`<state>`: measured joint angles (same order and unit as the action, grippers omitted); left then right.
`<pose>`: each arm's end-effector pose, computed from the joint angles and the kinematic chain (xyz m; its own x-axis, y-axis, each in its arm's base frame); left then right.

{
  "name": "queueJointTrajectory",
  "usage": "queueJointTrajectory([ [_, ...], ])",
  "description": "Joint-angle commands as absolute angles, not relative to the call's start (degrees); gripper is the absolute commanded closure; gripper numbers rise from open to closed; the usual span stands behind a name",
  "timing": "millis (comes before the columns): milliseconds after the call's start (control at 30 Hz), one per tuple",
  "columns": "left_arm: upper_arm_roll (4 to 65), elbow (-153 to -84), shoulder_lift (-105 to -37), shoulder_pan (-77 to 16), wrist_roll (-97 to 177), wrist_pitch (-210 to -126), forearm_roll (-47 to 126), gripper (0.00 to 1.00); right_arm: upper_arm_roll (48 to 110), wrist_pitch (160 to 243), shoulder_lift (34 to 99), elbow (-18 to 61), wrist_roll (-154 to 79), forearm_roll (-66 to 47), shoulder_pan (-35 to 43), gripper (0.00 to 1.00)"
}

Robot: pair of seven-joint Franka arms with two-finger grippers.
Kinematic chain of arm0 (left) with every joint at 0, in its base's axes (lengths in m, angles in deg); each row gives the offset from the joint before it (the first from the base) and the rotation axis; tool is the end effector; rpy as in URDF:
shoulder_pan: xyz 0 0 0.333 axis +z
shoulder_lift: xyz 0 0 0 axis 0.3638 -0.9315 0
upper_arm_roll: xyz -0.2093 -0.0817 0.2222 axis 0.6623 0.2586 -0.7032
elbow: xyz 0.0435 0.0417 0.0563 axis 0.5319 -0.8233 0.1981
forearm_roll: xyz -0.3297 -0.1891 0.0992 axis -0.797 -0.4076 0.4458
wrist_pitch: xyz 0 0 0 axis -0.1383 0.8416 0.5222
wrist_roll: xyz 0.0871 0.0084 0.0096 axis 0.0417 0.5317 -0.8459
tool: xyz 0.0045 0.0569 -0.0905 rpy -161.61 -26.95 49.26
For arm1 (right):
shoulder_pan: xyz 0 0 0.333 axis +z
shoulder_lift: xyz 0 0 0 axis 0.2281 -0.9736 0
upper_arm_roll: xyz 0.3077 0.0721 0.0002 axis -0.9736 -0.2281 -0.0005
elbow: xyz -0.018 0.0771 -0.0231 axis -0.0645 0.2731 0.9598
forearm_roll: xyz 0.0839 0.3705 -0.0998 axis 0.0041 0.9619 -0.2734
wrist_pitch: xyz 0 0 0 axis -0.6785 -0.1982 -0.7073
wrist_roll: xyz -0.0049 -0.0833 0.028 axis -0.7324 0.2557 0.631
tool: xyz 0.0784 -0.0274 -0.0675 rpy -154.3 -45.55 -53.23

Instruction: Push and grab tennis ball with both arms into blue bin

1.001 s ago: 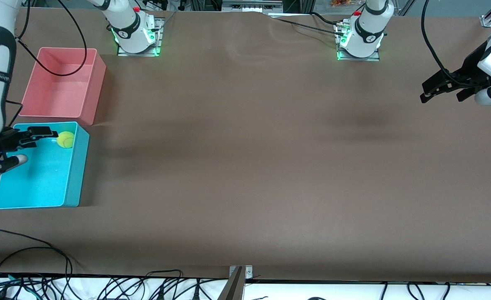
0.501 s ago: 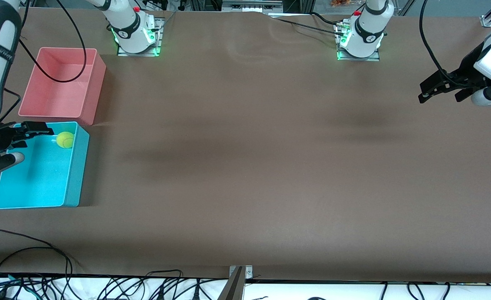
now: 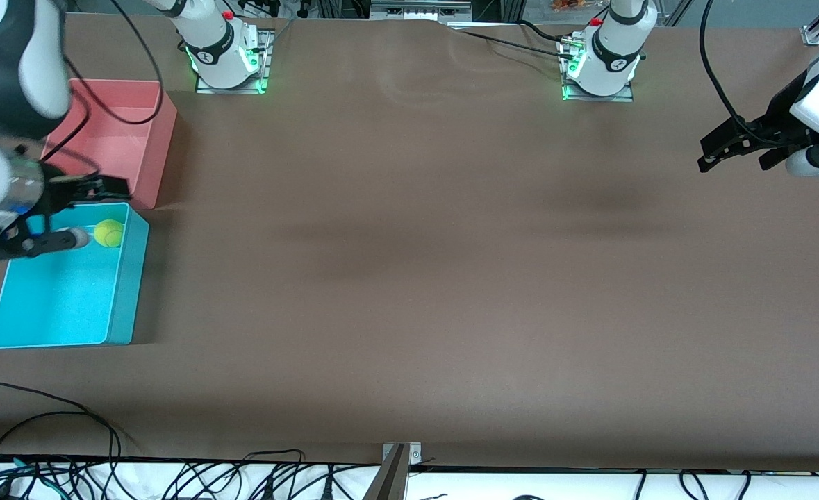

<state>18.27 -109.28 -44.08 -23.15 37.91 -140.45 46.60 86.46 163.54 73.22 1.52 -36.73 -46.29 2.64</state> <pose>0.5452 -0.0409 0.6313 0.9968 0.0801 -0.0042 0.0802 -0.9963 0.0315 0.6079 0.0512 0.5330 0.9419 0.1447 -0.3032 0.1612 -0.9865 0.0299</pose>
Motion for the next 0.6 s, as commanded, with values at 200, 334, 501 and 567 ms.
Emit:
queueJointTrajectory([
  [200,18.38,-107.21,-45.05,-23.18,37.9,-139.23,48.03,0.0,74.76,177.72,91.54,21.51,-40.24,-49.15,-8.96,0.0],
  [334,18.29,-107.21,-45.05,-23.26,37.9,-139.15,48.03,0.0,74.85,177.54,93.39,19.76,-39.8,-48.63,-9.4,0.0],
  [501,18.38,-107.21,-45.05,-23.26,37.82,-139.15,48.03,0.0,75.02,171.48,93.13,17.55,-40.24,-47.39,-10.63,0.0],
  [567,18.38,-107.21,-45.05,-23.26,37.73,-139.15,48.03,0.0,74.94,171.74,92.52,17.29,-40.07,-47.66,-10.81,0.0],
])
